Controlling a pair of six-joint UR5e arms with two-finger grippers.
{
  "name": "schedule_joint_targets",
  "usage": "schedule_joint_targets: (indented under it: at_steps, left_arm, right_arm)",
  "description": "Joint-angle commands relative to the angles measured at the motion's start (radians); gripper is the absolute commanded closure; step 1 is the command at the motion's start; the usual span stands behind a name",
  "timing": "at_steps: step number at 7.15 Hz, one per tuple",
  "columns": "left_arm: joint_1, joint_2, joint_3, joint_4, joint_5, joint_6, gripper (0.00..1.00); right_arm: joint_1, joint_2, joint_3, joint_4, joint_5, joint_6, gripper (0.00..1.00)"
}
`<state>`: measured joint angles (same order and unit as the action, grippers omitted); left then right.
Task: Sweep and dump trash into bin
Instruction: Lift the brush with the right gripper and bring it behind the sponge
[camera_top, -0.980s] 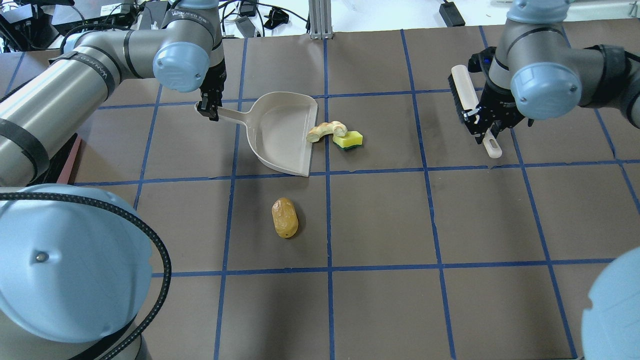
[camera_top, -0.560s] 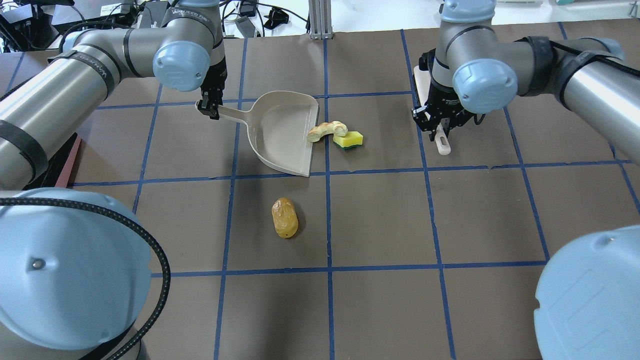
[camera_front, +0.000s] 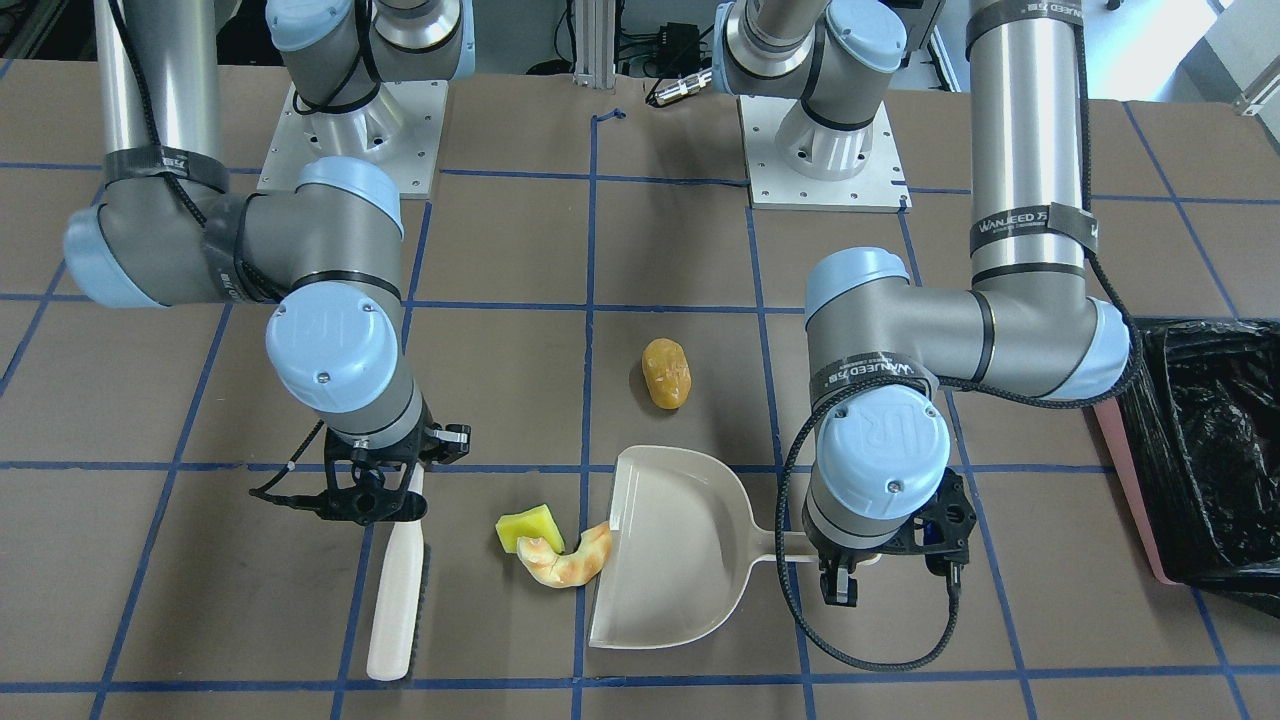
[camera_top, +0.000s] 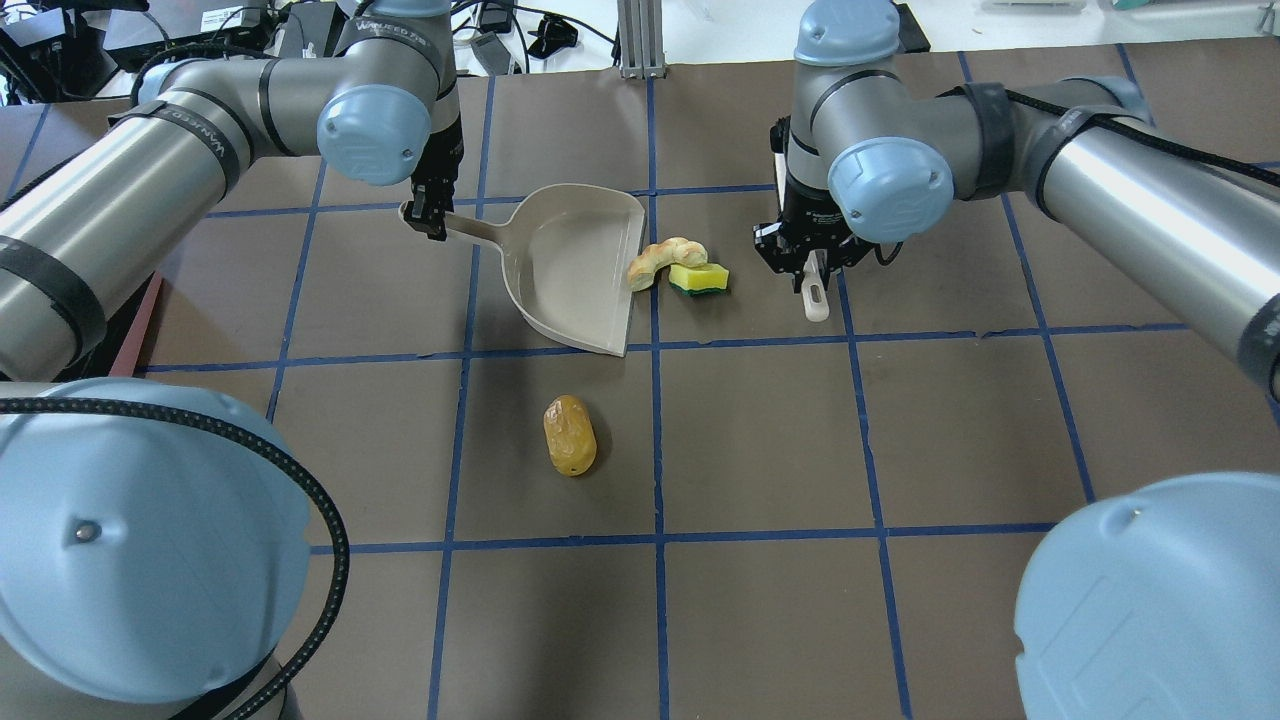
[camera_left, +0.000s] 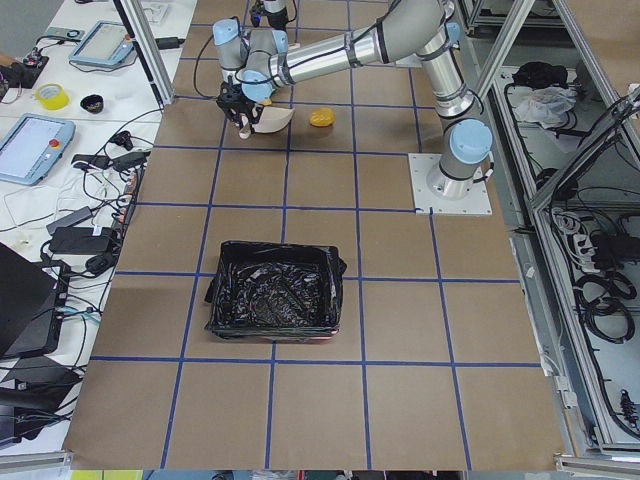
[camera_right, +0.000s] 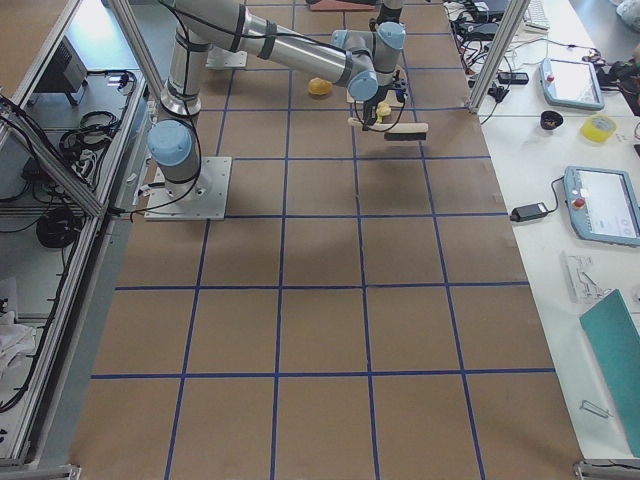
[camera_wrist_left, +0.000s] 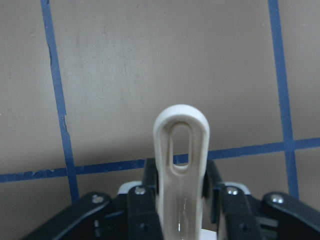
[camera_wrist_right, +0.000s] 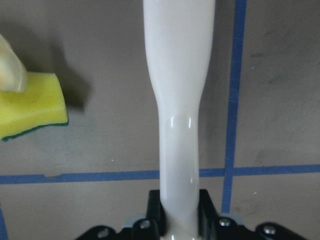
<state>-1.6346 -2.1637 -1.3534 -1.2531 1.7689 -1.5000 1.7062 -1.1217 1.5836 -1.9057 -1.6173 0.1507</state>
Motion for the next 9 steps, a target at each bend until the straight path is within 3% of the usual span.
schedule_joint_targets:
  at_steps: [1,5,9]
  left_arm:
    - [-0.001,0.001,-0.001,0.001,0.003,0.001,1.00]
    - [-0.001,0.005,-0.001,0.003,0.006,0.001,1.00]
    - [-0.004,0.005,0.000,0.004,0.006,0.001,1.00]
  right_arm:
    - [0.056,0.013,0.006,0.004,0.002,0.090,0.95]
    - [0.110,0.014,0.010,-0.001,0.008,0.136,0.95]
    - [0.150,0.019,-0.001,-0.012,0.082,0.198,0.95]
